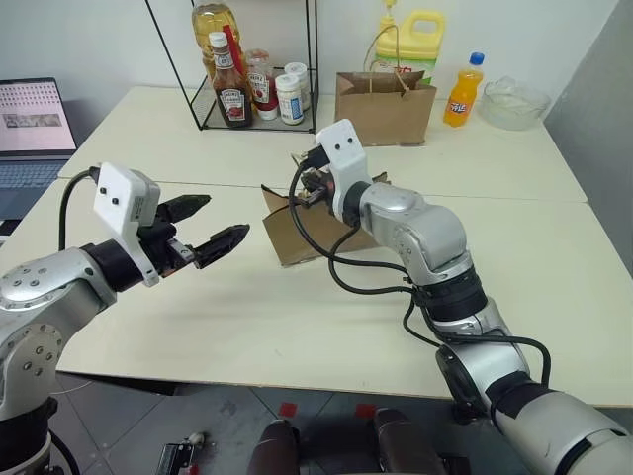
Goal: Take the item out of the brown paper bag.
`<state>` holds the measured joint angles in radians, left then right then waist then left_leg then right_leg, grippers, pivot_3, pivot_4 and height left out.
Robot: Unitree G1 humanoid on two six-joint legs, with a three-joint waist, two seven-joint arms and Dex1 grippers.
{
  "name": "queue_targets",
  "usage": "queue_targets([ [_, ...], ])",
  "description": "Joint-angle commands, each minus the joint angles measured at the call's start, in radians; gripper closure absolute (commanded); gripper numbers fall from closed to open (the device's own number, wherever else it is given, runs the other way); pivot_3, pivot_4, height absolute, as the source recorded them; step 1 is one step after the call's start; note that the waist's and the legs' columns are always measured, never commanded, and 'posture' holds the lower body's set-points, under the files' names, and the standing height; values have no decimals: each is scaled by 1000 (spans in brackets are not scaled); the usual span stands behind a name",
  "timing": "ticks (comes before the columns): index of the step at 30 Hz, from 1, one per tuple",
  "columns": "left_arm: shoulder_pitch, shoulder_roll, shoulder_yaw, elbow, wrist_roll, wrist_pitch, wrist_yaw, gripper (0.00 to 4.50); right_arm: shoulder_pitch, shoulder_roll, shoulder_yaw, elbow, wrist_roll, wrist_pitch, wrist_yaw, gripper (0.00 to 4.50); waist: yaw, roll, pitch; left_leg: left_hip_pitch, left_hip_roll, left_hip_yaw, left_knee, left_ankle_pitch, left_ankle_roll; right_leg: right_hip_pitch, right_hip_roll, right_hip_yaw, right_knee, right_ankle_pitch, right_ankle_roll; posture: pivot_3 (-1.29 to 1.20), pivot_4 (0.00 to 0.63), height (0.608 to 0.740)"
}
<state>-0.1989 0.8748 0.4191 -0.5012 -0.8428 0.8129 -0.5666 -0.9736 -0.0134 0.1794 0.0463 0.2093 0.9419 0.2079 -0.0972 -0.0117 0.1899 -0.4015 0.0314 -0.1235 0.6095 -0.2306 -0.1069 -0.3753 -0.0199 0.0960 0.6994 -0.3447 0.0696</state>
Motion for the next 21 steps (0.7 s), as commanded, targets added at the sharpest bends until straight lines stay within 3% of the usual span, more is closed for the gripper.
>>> queue_targets([
  [1, 1, 5, 13, 0, 16, -34, -28, 0, -21, 24, -40, -106, 3, 62, -45, 4423, 0, 0, 0, 0, 0, 0, 0, 0, 0, 0, 0, 0, 0, 0, 0, 0, 150, 740],
  [8, -4, 2, 5, 17, 36, -46, -54, 0, -39, 92, -66, -131, -8, 135, -127, 4423, 0, 0, 0, 0, 0, 0, 0, 0, 0, 0, 0, 0, 0, 0, 0, 0, 150, 740],
  [14, -33, 3, -2, 11, 35, -23, -41, 0, 5, 96, -53, -67, -27, 74, -125, 4423, 1, 0, 0, 0, 0, 0, 0, 0, 0, 0, 0, 0, 0, 0, 0, 0, 150, 740],
  [21, -44, 8, -8, 23, 38, -23, -43, 0, 11, 37, -44, -86, -25, 4, -45, 2210, 0, 0, 0, 0, 0, 0, 0, 0, 0, 0, 0, 0, 0, 0, 0, 0, 150, 740],
])
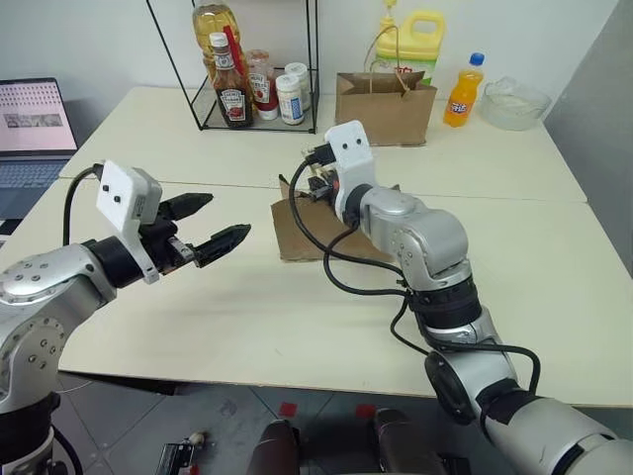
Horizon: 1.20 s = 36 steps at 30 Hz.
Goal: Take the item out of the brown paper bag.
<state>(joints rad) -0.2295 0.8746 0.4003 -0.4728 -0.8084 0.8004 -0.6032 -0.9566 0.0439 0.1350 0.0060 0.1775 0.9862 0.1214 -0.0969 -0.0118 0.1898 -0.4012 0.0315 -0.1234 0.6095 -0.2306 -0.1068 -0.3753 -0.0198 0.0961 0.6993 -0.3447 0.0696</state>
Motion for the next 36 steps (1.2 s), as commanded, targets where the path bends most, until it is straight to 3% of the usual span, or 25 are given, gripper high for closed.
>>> queue_targets([
  [1, -14, 9, 11, -3, 5, -12, -10, 0, -4, -30, -6, -59, 16, -42, 56, 1861, 0, 0, 0, 0, 0, 0, 0, 0, 0, 0, 0, 0, 0, 0, 0, 0, 150, 740],
  [6, -25, 9, -7, 16, 17, -28, -34, 0, 9, -97, -25, -132, 84, -3, 166, 147, 2, 0, 0, 0, 0, 0, 0, 0, 0, 0, 0, 0, -1, 0, 0, 0, 150, 740],
  [7, -35, 8, -14, 19, 19, -28, -36, 0, 7, -116, -29, -151, 109, 21, 196, 40, 3, 0, 0, 0, 0, 0, 0, 0, 0, 0, 0, 0, -1, 0, 0, 0, 150, 740],
  [19, -185, -1, -114, 54, 26, 2, -33, 0, -7, -318, -106, -269, 249, 156, 338, 40, 10, 0, 0, 0, 0, 0, 0, 0, 0, 1, 0, 0, -1, 0, 0, 0, 150, 740],
  [24, -290, 22, -157, 188, 75, -32, -92, 0, 159, -461, -222, -457, 326, 178, 389, 40, 21, -2, 0, -1, 0, -1, 0, 0, 0, 1, 0, -1, -2, 0, 0, 0, 150, 740],
  [27, -450, -15, -263, 432, 228, -181, -141, 0, 324, -497, -288, -583, 361, 156, 383, 40, 36, -2, 0, -1, -1, -2, 0, 0, 0, 2, 0, -2, -3, 0, 0, 0, 150, 740],
  [31, -682, -113, -379, 820, 426, -426, -185, 0, 483, -468, -321, -694, 358, 107, 321, 40, 39, -2, 0, -1, -1, -1, 1, 0, 0, 2, 0, -2, -2, 0, 0, 0, 150, 740],
  [36, -1014, -294, -491, 1433, 657, -766, -166, 0, 660, -420, -240, -840, 302, -15, 239, 40, 40, -3, 1, -3, -2, -2, 1, 0, 0, 1, 0, -3, -3, 0, 0, 0, 150, 740],
])
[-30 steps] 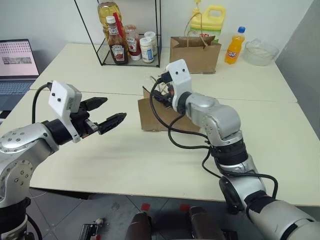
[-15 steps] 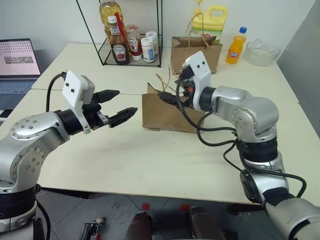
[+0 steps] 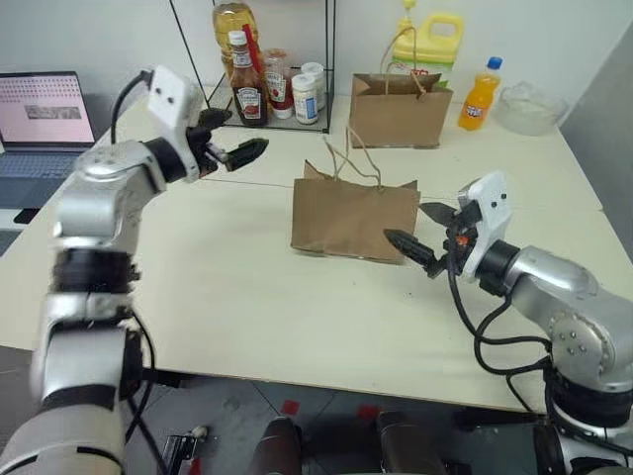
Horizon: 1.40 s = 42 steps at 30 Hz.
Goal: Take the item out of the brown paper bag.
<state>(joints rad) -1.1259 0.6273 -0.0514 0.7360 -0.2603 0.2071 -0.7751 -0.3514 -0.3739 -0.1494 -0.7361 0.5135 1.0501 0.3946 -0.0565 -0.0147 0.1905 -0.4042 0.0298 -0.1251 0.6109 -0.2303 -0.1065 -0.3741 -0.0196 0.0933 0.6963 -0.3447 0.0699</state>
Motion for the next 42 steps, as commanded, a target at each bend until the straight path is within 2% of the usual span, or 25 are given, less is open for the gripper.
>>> queue_targets([
  [1, -158, -74, -56, 309, 148, -222, 23, 0, 89, -1, 63, -118, -48, -96, -48, 40, -2, 0, 0, -2, 0, 0, 0, 0, 0, -1, 0, 0, -1, 0, 0, 0, 150, 740],
  [5, -254, -142, -78, 499, 245, -301, 66, 0, 184, 6, 107, -155, -88, -141, -98, 40, -16, 0, 0, -6, -1, 1, 0, 1, -1, -5, -1, 0, -2, 0, 0, 0, 150, 740],
  [9, -268, -181, -149, 561, 361, -360, -24, 0, 254, 36, 97, -144, -136, -186, -169, 40, -25, 0, 0, -9, -1, -1, 1, 2, -3, -7, -1, -2, 1, 0, 0, 0, 150, 740],
  [14, -292, -181, -106, 556, 343, -374, -260, 0, 266, 55, 79, -123, -144, -209, -194, 40, -27, -1, 0, -9, -1, -1, 1, 4, -1, -7, -1, -2, 2, 0, 0, 0, 150, 740],
  [20, -266, -134, -88, 472, 309, -331, -639, 0, 281, 34, 32, -63, -129, -241, -165, 40, -27, -1, 0, -9, -1, -4, 1, 5, 0, -6, 0, -5, 3, 0, 0, 0, 150, 740],
  [24, -165, -83, -120, 292, 278, -282, -823, 0, 281, -3, -15, -12, -119, -262, -128, 40, -30, 0, 0, -9, -1, -4, 1, 5, -1, -6, 0, -5, 3, 0, 0, 0, 150, 740],
  [29, 81, 41, -220, -158, 123, -125, -839, 0, 314, -76, -45, -7, -61, -224, -37, 40, -33, 0, 0, -8, 0, -5, 1, 5, 0, -6, 0, -4, 5, 0, 0, 0, 150, 740],
  [34, 244, 92, -224, -425, 115, -72, -834, 0, 340, -154, -77, 12, -36, -223, 13, 40, -25, 0, 0, -6, -1, -7, 3, 5, 0, -1, 0, -5, 5, 0, 0, 0, 150, 740],
  [39, 263, 121, -206, -535, 108, -49, -836, 0, 319, -170, -97, 40, -35, -234, 11, 40, -24, 0, 0, 1, -1, -7, 3, 5, 0, 6, 0, -5, 4, 0, 0, 0, 150, 740],
  [42, 249, 176, -226, -619, 50, -20, -839, 0, 334, -172, -90, 33, -38, -241, 16, 40, -25, 0, 0, 1, -1, -6, 2, 5, 1, 5, 0, -5, 3, 0, 0, 0, 150, 740],
])
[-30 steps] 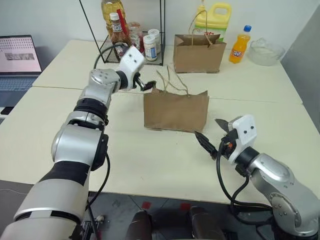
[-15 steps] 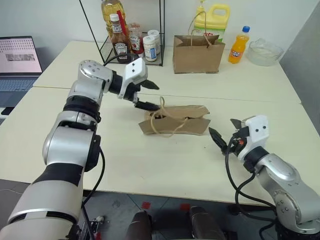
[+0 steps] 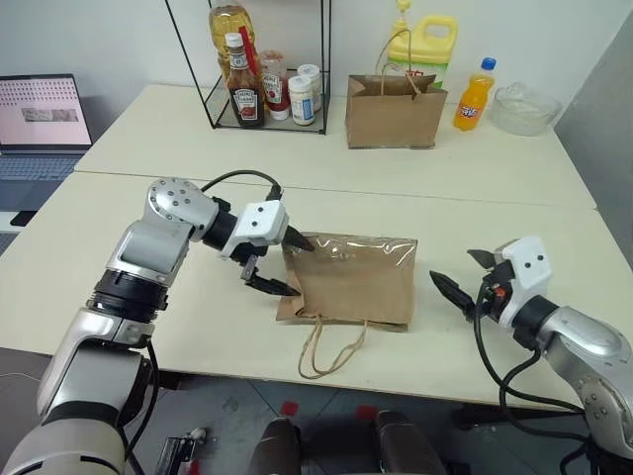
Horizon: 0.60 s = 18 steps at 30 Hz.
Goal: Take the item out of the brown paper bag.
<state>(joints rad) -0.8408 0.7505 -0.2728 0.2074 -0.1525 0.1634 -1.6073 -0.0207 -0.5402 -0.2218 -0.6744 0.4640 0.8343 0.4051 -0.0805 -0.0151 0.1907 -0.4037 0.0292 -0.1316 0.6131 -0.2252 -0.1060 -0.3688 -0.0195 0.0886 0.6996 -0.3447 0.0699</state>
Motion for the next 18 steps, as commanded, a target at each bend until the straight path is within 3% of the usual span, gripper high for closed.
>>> queue_targets([
  [1, -39, 79, -18, -122, -81, 11, -7, 0, 7, -5, -16, -31, 12, -25, 5, 40, -1, 0, 0, 0, 0, 0, 0, 0, 0, 0, 0, 0, 0, 0, 0, 0, 150, 740],
  [6, -104, 131, -68, -130, -86, -143, -7, 0, 8, -10, -18, -27, 15, -29, 16, 40, 0, 0, 0, 0, 0, 0, -1, 0, 0, 0, 0, 0, -1, 0, 0, 0, 150, 740],
  [12, -42, 63, -86, -102, -73, -423, -7, 0, 6, -33, -22, -36, 32, -23, 45, 40, 1, 0, 0, 1, 0, 2, -1, 0, 0, 0, 0, 1, -1, 0, 0, 0, 150, 740],
  [18, 38, -8, -115, -33, -61, -626, -7, 0, 84, -164, -27, -97, 144, 23, 200, 40, 4, 0, 0, 1, 0, 2, 0, 0, 0, 0, 0, 2, -1, 0, 0, 0, 150, 740],
])
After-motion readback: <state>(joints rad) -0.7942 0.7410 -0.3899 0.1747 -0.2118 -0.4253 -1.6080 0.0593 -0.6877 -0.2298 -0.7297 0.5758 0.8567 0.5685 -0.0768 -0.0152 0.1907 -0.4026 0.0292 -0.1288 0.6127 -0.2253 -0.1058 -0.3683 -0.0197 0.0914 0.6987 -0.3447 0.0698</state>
